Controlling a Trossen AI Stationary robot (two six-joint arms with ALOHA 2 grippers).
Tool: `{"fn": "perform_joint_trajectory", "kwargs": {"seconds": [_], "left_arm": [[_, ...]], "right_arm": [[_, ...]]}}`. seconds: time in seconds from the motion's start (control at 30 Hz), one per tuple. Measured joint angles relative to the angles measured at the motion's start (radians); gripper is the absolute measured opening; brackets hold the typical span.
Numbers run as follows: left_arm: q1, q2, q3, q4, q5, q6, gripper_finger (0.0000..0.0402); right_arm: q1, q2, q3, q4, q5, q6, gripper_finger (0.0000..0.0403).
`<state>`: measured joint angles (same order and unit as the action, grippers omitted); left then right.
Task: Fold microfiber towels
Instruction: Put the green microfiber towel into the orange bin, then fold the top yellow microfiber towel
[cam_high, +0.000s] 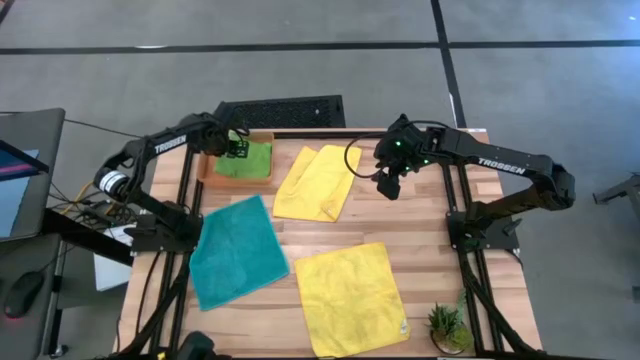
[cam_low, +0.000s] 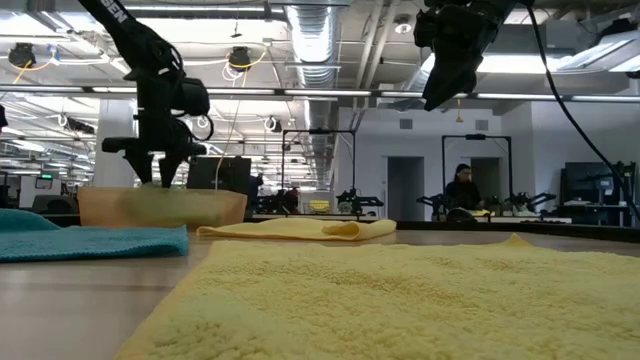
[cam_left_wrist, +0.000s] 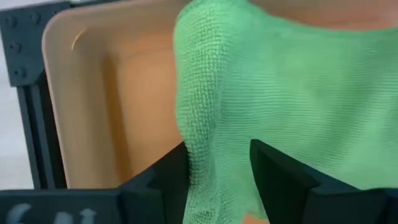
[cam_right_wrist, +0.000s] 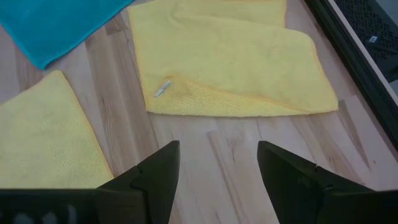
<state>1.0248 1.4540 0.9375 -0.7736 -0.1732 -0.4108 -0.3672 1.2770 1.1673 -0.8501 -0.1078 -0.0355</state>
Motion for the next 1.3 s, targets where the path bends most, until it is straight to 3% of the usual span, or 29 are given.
{"fn": "perform_joint_trajectory", "kwargs": {"seconds": [0.13, 0.3, 0.43, 0.67, 0.97, 1.3], "left_arm": [[-0.025, -0.068, 0.024, -0.017, 0.017, 0.039, 0.0162], [-0.071, -0.203, 0.041, -0.027, -0.061, 0.059, 0.0162], [-0.117, -0.333, 0.043, -0.044, -0.060, 0.029, 0.0162], [-0.301, -0.492, 0.043, -0.052, -0.015, -0.063, 0.0162], [-0.555, -0.511, 0.043, -0.052, -0.088, -0.220, 0.0162], [-0.645, -0.510, 0.043, -0.051, -0.128, -0.300, 0.0162]], "right_arm": [[0.000, 0.000, 0.000, 0.003, -0.002, -0.055, 0.0240], [0.000, 0.000, 0.000, 0.036, -0.054, -0.133, 0.0240], [0.002, 0.005, 0.000, 0.062, -0.086, -0.176, 0.0240], [0.058, 0.133, -0.040, 0.247, -0.127, -0.260, 0.0240], [0.135, 0.371, -0.041, 0.394, -0.149, -0.296, 0.0240], [0.199, 0.555, -0.040, 0.635, -0.101, -0.302, 0.0240]]}}
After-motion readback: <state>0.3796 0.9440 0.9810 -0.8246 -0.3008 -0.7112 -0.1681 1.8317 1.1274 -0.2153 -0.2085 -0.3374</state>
